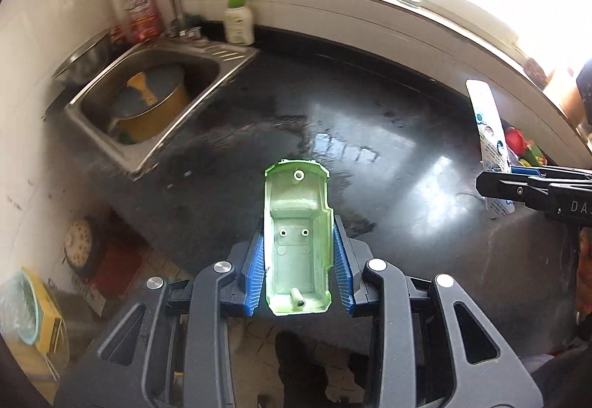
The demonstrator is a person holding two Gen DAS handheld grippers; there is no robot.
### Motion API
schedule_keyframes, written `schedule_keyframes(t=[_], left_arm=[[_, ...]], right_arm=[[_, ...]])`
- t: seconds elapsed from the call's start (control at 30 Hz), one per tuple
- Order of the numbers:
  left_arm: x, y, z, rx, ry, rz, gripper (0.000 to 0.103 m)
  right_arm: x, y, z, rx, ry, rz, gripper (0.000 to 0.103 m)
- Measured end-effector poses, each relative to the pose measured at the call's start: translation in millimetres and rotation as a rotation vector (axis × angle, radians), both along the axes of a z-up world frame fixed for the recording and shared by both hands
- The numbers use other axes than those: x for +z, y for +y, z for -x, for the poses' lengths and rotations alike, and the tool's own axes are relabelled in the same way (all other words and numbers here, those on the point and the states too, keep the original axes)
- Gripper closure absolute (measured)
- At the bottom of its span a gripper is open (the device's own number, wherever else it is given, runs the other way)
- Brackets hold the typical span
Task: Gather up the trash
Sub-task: 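Carry tray and blister pack to the black bin and release both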
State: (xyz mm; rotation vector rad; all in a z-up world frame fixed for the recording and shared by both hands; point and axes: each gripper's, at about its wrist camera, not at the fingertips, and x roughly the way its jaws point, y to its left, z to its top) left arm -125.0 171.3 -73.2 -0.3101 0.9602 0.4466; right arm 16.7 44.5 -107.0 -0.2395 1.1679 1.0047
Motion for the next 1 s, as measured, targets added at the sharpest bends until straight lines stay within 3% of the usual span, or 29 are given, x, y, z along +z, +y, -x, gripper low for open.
schedule_keyframes(t=[0.27, 0.63, 0.77, 1.0], left_arm=[[-3.8, 69.1, 131.3, 0.307, 0.018, 0.02, 0.071], [-18.1, 113.2, 262.8, 0.603, 0.033, 0.045, 0.071], [-43.3, 124.5, 292.2, 0.681, 0.045, 0.075, 0.071], [-121.1, 143.6, 316.6, 0.74, 0.049, 0.184, 0.071]], right_arm=[[0.9, 112.3, 99.9, 0.329, 0.005, 0.003, 0.067], [-17.9, 203.7, 223.5, 0.685, 0.024, 0.028, 0.067], [-38.0, 231.0, 250.9, 0.758, 0.041, 0.054, 0.066], [-96.7, 268.1, 277.7, 0.805, 0.056, 0.165, 0.066]])
